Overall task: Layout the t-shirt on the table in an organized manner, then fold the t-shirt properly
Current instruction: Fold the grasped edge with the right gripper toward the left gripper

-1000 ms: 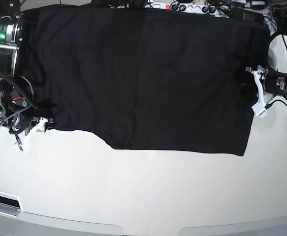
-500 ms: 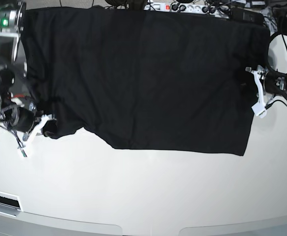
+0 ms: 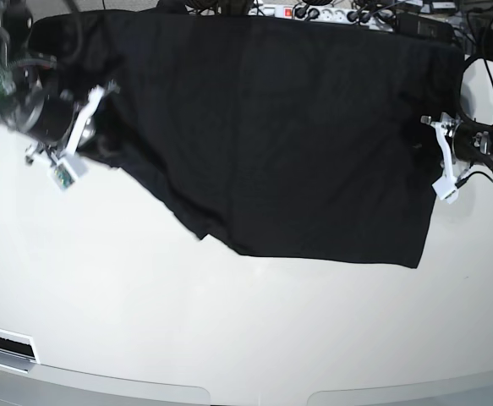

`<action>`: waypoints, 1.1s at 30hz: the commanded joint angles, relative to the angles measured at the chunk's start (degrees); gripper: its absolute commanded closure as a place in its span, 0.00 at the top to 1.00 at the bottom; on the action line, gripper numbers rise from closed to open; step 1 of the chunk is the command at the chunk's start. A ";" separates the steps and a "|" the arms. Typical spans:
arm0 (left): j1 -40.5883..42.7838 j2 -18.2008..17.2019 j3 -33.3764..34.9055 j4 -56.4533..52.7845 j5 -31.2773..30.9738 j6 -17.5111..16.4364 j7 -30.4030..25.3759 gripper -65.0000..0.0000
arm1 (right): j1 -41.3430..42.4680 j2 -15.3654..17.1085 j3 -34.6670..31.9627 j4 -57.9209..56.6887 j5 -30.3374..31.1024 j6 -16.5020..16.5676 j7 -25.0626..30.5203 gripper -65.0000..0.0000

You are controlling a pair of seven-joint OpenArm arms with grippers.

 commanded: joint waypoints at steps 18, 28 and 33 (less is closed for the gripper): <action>-1.11 -1.27 -0.39 0.68 -0.94 -0.32 -1.51 0.00 | 0.02 0.61 -11.72 5.14 -6.67 -3.98 -3.98 0.57; -1.27 -1.25 -0.39 0.68 -0.98 -0.32 -1.99 0.00 | 5.68 -0.48 -9.73 -4.87 -6.78 -12.15 3.08 0.55; -1.25 -1.25 -0.39 0.68 -0.96 -0.32 -1.90 0.00 | 11.58 -2.69 -9.75 -16.09 -0.79 -9.66 0.66 0.55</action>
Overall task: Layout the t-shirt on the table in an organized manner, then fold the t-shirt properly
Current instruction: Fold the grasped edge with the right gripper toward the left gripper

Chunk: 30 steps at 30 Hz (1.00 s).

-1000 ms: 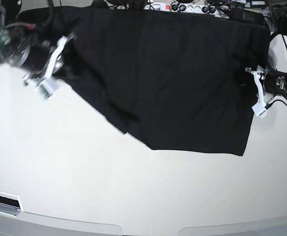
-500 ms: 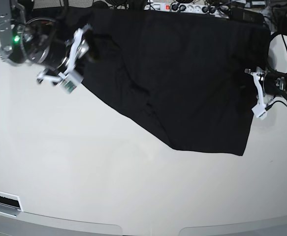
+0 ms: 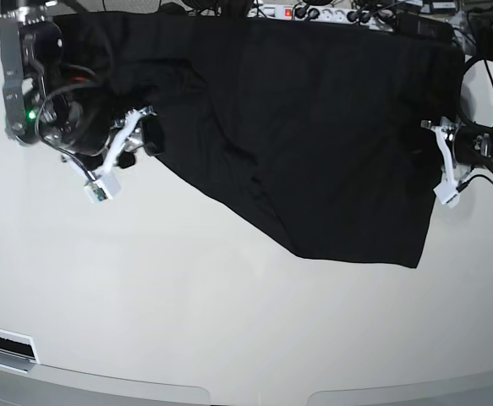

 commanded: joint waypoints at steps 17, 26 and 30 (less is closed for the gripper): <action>-0.83 -1.20 -0.39 0.68 -1.36 -0.32 -0.07 0.00 | 8.57 -3.96 1.92 -9.20 11.39 10.00 -3.06 0.00; -0.81 -1.20 -0.39 0.68 -1.33 -0.32 -0.42 0.00 | 8.50 -4.00 1.79 -8.63 4.68 10.00 -2.78 0.18; -0.83 -1.18 -0.39 0.68 -1.46 -0.32 -0.50 0.00 | 8.59 -3.98 1.81 -11.65 -0.92 3.78 1.97 0.53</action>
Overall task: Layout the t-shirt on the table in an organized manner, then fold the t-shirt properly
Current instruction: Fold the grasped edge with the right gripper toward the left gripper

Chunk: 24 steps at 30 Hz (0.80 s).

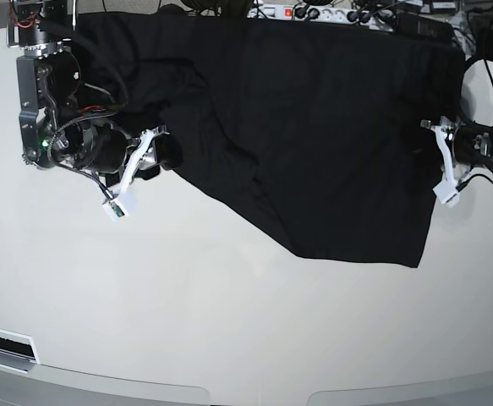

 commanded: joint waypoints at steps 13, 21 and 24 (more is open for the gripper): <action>-0.92 -1.22 -0.39 0.68 -3.50 -0.32 0.15 0.00 | 0.94 -0.66 0.22 -1.53 5.07 6.67 0.57 0.00; -0.90 -1.25 -0.39 0.68 -3.45 -0.32 0.07 0.00 | 1.07 -0.61 0.26 -1.51 1.27 6.77 2.54 0.05; -0.90 -1.25 -0.39 0.68 -3.45 -0.32 0.04 0.00 | 0.68 -0.76 0.26 -1.53 -2.36 2.36 3.87 0.40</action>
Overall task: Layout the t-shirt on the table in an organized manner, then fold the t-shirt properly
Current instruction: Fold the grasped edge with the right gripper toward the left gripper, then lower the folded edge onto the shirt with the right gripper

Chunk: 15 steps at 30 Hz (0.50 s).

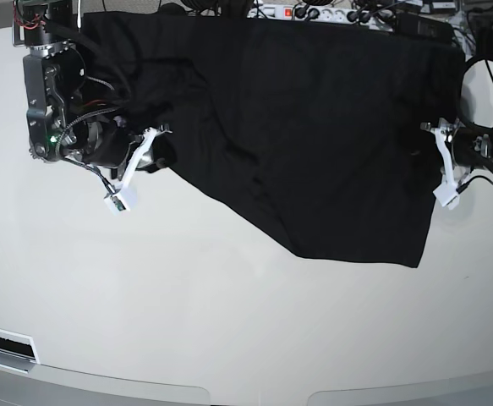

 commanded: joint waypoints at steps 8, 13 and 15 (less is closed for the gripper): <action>-0.85 -1.25 -0.39 0.68 -0.96 -0.32 -0.39 0.00 | 0.85 -0.13 0.26 0.85 0.13 0.39 2.78 0.00; -0.85 -1.22 -0.39 0.68 -0.96 -0.32 -0.39 0.00 | 0.68 -1.40 0.22 0.85 0.15 4.46 2.34 0.05; -0.85 -1.22 -0.39 0.68 -0.96 -0.32 -0.39 0.00 | 0.72 -1.84 0.22 0.85 0.15 2.69 2.36 0.29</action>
